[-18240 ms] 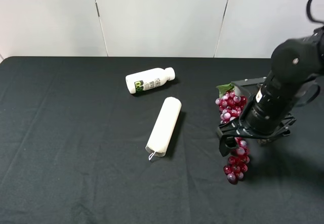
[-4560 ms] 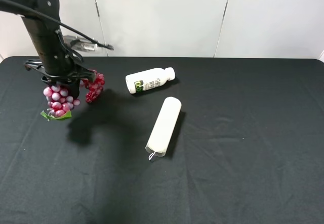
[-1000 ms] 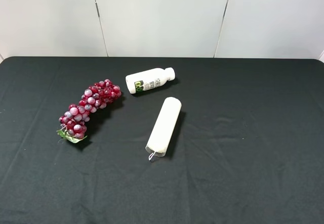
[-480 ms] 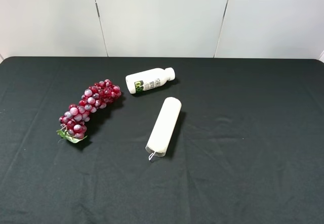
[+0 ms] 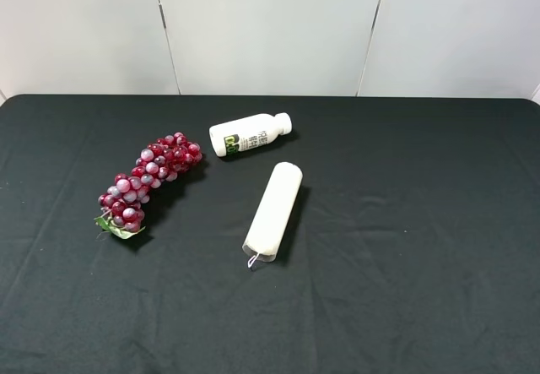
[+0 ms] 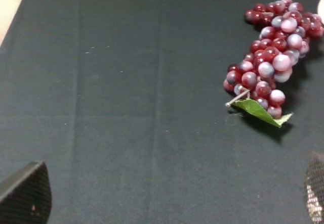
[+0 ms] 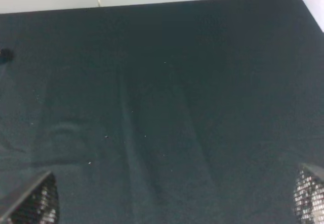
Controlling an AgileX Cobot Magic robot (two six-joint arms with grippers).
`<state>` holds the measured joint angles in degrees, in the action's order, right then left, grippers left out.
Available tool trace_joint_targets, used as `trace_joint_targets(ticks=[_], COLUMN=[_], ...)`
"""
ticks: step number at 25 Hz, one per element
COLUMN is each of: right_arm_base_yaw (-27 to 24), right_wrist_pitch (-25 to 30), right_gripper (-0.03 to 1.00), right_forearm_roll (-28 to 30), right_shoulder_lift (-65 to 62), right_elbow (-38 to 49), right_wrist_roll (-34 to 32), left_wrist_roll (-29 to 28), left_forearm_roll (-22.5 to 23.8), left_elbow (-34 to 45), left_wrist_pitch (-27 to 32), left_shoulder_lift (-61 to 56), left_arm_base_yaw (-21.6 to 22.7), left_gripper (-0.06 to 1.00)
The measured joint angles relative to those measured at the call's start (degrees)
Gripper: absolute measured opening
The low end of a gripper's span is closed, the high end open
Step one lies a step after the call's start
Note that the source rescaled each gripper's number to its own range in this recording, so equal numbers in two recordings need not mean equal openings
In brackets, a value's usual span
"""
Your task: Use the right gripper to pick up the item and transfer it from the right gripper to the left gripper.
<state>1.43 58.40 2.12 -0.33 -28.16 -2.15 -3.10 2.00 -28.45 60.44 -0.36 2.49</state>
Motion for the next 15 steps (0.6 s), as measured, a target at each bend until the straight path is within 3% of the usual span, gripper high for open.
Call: trace_joint_targets(ticks=[15], right_arm_base_yaw=[-0.3], right_wrist_pitch=[0.0], right_gripper=[1.0], right_forearm_roll=[0.0], right_shoulder_lift=[0.0], right_elbow=[0.0], right_wrist_roll=[0.0], left_wrist_roll=[0.0], left_forearm_roll=[0.0], left_elbow=[0.0], left_wrist_pitch=[0.0], left_shoulder_lift=[0.0], left_arm_base_yaw=[0.2], left_gripper=[1.0])
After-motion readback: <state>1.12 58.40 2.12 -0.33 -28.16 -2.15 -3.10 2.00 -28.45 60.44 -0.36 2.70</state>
